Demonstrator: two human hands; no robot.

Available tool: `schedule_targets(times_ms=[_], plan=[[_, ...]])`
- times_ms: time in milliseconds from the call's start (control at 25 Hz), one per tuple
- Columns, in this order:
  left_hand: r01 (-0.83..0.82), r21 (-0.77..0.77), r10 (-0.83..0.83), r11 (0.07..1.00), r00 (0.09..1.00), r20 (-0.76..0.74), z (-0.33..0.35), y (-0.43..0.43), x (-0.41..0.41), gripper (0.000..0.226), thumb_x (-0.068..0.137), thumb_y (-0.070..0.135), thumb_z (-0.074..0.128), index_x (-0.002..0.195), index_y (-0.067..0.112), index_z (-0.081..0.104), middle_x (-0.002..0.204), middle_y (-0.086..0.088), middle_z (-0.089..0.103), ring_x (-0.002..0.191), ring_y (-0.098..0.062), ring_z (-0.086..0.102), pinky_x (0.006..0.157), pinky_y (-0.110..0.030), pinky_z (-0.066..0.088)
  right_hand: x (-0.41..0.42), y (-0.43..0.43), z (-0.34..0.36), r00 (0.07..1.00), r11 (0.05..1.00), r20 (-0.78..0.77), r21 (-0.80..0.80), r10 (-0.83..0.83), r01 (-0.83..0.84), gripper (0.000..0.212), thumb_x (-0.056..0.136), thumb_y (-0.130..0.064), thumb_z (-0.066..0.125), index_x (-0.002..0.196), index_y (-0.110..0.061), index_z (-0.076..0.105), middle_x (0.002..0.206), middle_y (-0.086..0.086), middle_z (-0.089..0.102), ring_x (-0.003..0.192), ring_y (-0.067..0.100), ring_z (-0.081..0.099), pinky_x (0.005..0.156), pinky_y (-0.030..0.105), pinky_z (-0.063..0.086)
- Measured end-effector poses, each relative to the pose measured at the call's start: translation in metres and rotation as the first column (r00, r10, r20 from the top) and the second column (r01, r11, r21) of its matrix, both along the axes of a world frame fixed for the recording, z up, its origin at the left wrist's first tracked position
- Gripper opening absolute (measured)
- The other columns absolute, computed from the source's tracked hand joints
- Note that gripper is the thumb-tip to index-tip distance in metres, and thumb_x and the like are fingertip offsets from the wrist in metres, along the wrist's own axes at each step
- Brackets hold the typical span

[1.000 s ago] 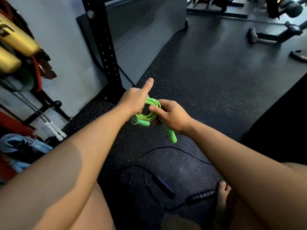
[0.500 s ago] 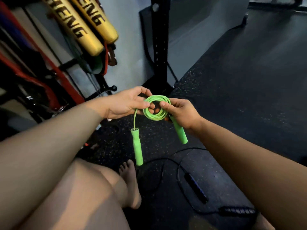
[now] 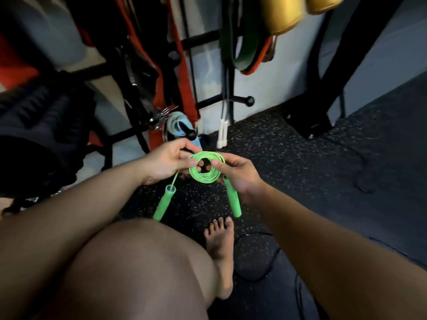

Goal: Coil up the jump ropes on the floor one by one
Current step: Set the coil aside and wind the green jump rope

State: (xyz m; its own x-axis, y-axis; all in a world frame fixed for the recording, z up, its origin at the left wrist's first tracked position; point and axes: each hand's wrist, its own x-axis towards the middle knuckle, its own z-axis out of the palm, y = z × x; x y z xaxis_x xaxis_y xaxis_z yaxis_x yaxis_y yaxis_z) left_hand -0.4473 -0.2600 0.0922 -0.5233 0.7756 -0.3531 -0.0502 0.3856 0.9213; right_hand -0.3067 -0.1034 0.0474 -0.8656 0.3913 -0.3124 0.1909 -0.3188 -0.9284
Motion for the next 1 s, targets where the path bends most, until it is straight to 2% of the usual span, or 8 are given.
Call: schedule_targets(times_ms=[120, 240, 320, 400, 520, 640, 760, 1000], plan=[[-0.184, 0.031, 0.185, 0.983, 0.981, -0.050, -0.026, 0.002, -0.013, 0.026, 0.096, -0.006, 0.061, 0.113, 0.014, 0.063, 0.092, -0.001, 0.080, 0.086, -0.013, 0.077, 0.075, -0.024, 0.060, -0.039, 0.009, -0.015, 0.999, 0.998, 0.045, 0.051, 0.029, -0.031, 0.023, 0.094, -0.011, 0.068, 0.116, -0.009, 0.073, 0.100, 0.008, 0.075, 0.074, 0.012, 0.065, 0.058, 0.021, 0.050], [-0.343, 0.082, 0.351, 0.936, 0.930, -0.109, -0.049, 0.014, -0.026, 0.029, 0.095, 0.001, 0.066, 0.109, 0.027, 0.069, 0.108, -0.005, 0.078, 0.094, -0.014, 0.076, 0.082, -0.029, 0.061, -0.073, 0.024, -0.024, 0.998, 0.985, 0.055, 0.170, 0.026, -0.035, 0.023, 0.094, -0.013, 0.069, 0.117, -0.010, 0.073, 0.097, 0.002, 0.077, 0.073, 0.008, 0.066, 0.060, 0.022, 0.051], [-0.440, 0.114, 0.454, 0.891, 0.875, -0.170, -0.059, 0.024, -0.032, 0.030, 0.095, 0.007, 0.069, 0.106, 0.035, 0.070, 0.114, -0.003, 0.075, 0.102, -0.014, 0.074, 0.093, -0.037, 0.060, -0.095, 0.033, -0.029, 0.999, 0.941, 0.019, 0.335, 0.051, -0.055, 0.022, 0.095, -0.015, 0.068, 0.116, -0.011, 0.073, 0.094, -0.004, 0.077, 0.074, 0.001, 0.069, 0.067, 0.022, 0.055], [-0.505, 0.160, 0.529, 0.848, 0.820, -0.219, -0.064, 0.032, -0.032, 0.025, 0.096, 0.008, 0.068, 0.113, 0.026, 0.070, 0.110, 0.005, 0.072, 0.096, 0.002, 0.071, 0.086, -0.024, 0.060, -0.113, 0.039, -0.037, 0.997, 0.876, -0.017, 0.478, 0.074, -0.057, 0.023, 0.095, -0.020, 0.068, 0.116, -0.013, 0.073, 0.100, -0.006, 0.078, 0.090, 0.005, 0.073, 0.085, 0.031, 0.060], [-0.529, 0.209, 0.568, 0.823, 0.750, -0.339, -0.067, 0.038, -0.036, 0.027, 0.098, 0.011, 0.067, 0.123, 0.020, 0.069, 0.105, 0.013, 0.070, 0.083, 0.008, 0.069, 0.068, -0.015, 0.056, -0.128, 0.039, -0.045, 0.998, 0.833, -0.044, 0.553, 0.047, -0.015, 0.024, 0.095, -0.026, 0.068, 0.117, -0.018, 0.073, 0.103, -0.007, 0.077, 0.097, 0.008, 0.072, 0.093, 0.038, 0.058], [-0.510, 0.214, 0.552, 0.833, 0.738, -0.389, -0.077, 0.037, -0.047, 0.028, 0.097, 0.016, 0.068, 0.123, 0.026, 0.070, 0.105, 0.015, 0.073, 0.092, -0.003, 0.072, 0.075, -0.029, 0.059, -0.137, 0.041, -0.048, 0.995, 0.823, -0.082, 0.568, 0.062, -0.004, 0.023, 0.097, -0.023, 0.065, 0.118, -0.015, 0.073, 0.101, -0.007, 0.077, 0.093, 0.004, 0.072, 0.087, 0.031, 0.059], [-0.504, 0.196, 0.535, 0.841, 0.725, -0.434, -0.084, 0.041, -0.058, 0.027, 0.096, 0.017, 0.069, 0.122, 0.026, 0.072, 0.106, 0.013, 0.074, 0.093, -0.008, 0.072, 0.082, -0.028, 0.058, -0.146, 0.053, -0.053, 0.991, 0.846, -0.025, 0.524, 0.133, -0.101, 0.024, 0.099, -0.021, 0.062, 0.120, -0.014, 0.072, 0.091, -0.012, 0.075, 0.073, -0.006, 0.066, 0.070, 0.018, 0.053], [-0.559, 0.186, 0.579, 0.808, 0.695, -0.426, -0.106, 0.051, -0.097, 0.027, 0.099, 0.015, 0.065, 0.125, 0.020, 0.072, 0.120, 0.004, 0.072, 0.110, -0.011, 0.067, 0.097, -0.017, 0.049, -0.197, 0.071, -0.056, 0.952, 0.718, 0.248, 0.629, 0.179, -0.299, 0.023, 0.097, -0.027, 0.064, 0.116, -0.018, 0.074, 0.104, 0.008, 0.076, 0.081, 0.014, 0.066, 0.075, 0.031, 0.055]])
